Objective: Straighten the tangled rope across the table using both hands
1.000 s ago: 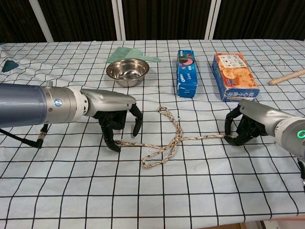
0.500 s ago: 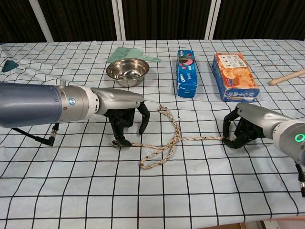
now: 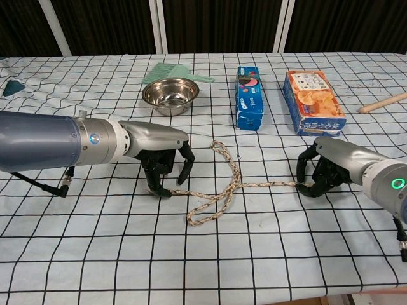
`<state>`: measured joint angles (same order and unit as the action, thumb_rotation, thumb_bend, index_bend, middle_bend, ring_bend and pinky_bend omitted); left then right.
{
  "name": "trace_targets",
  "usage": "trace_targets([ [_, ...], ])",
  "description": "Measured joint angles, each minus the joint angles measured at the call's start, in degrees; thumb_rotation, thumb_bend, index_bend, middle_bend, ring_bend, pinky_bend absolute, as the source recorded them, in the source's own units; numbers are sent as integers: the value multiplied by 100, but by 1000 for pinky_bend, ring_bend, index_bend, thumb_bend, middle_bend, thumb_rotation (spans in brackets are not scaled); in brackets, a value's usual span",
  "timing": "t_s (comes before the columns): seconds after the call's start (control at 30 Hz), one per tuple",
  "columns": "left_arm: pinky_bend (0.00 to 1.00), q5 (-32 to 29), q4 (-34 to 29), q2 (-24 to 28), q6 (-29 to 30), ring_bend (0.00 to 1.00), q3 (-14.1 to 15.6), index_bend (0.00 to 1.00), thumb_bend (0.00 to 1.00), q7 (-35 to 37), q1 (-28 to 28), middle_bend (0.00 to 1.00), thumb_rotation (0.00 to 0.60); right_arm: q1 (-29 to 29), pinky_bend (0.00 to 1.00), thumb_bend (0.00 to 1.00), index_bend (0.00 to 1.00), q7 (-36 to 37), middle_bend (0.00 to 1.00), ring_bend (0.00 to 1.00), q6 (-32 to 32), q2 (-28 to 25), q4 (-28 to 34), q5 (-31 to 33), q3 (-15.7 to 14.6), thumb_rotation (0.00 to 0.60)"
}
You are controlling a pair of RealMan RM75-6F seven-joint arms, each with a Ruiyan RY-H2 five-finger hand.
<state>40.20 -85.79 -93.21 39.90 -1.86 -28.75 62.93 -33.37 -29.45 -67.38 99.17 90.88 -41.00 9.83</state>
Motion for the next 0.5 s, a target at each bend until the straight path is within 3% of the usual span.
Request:
trace_targets([
  [0.5,972,-188,75,-71,62,1000,87,530,278,-54,82,1000,600,21,1000,406,646,-53,983,1000,37,20,-20,12,25,600],
])
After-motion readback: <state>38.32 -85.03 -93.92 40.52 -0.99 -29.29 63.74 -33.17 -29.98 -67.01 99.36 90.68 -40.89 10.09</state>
